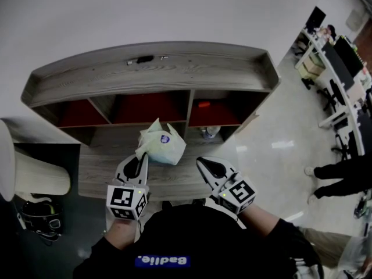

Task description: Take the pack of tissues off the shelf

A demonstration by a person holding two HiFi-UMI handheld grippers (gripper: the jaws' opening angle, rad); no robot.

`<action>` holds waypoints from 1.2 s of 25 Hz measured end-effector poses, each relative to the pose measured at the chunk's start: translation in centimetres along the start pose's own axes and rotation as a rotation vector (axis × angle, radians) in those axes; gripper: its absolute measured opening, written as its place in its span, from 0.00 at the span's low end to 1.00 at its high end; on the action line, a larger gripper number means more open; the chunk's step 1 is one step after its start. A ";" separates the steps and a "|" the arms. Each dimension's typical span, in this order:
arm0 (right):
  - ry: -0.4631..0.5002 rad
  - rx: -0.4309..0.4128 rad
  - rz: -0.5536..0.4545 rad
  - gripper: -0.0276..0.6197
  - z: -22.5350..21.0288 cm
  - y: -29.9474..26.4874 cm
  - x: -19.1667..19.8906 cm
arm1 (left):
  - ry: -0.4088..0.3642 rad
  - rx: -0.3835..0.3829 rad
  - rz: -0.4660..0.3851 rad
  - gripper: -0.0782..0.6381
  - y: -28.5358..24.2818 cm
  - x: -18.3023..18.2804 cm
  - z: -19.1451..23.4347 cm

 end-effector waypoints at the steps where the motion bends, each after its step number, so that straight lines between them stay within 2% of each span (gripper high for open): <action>1: 0.000 0.000 0.001 0.09 0.0 0.0 0.0 | 0.003 0.001 0.003 0.14 0.1 0.1 -0.1; 30: 0.009 0.016 -0.012 0.09 -0.1 0.3 -0.4 | 0.015 0.012 0.019 0.14 0.5 0.6 -1.0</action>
Point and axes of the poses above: the fingertips, and each gripper's own axes: y backward along the fingers, z to its left, x out of its underside, the point moved 8 cm from there along y, backward along the fingers, and after that the axes turned 15 degrees about -x, right-handed, at the moved point
